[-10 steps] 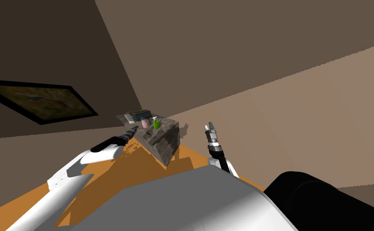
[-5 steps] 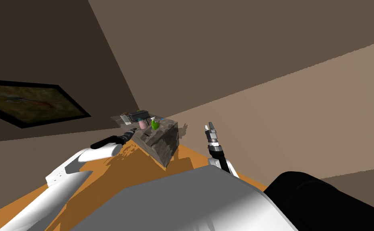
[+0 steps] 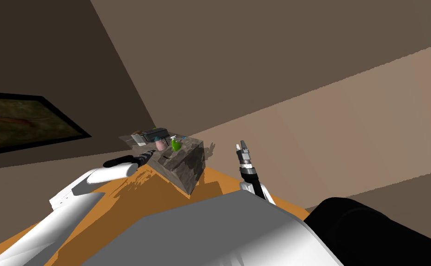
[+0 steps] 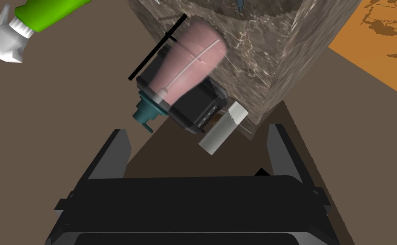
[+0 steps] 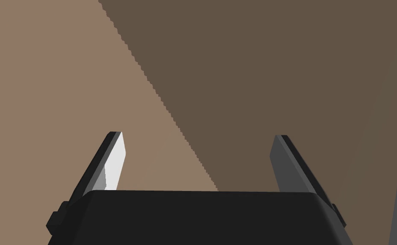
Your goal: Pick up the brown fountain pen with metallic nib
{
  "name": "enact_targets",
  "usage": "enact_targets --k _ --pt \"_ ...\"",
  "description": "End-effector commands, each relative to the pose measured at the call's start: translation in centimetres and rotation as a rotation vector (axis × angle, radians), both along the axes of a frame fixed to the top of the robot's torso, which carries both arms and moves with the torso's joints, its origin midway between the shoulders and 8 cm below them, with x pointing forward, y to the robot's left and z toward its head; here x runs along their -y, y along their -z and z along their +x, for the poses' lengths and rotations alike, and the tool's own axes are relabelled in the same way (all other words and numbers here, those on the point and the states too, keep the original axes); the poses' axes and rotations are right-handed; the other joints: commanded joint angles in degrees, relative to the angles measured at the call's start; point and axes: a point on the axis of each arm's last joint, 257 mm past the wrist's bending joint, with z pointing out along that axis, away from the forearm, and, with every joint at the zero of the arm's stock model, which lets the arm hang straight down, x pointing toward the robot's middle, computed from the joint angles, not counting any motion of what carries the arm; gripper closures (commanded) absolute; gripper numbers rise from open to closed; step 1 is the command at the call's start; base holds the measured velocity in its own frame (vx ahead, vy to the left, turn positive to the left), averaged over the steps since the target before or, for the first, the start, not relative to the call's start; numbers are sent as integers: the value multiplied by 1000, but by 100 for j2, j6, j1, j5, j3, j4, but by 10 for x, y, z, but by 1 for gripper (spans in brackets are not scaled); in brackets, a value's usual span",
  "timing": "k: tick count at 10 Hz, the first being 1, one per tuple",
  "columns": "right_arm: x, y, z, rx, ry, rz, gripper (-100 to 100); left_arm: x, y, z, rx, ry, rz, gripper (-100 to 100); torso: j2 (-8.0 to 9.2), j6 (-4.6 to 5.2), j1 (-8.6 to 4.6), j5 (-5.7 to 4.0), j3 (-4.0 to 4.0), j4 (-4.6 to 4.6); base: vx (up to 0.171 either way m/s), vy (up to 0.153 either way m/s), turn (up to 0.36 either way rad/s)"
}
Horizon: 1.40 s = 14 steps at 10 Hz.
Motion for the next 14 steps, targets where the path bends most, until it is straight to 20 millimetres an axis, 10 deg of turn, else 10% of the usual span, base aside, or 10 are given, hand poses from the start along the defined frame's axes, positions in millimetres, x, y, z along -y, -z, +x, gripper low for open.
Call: enact_targets --k 1,14 --pt "0 0 0 0 0 0 0 -2 9 -4 -40 -11 -9 -100 0 0 0 0 0 0 10 13 18" --pt "0 0 0 0 0 0 0 -35 63 -50 -399 -86 -118 -100 -2 -2 -3 0 -2 -1 26 25 -73"
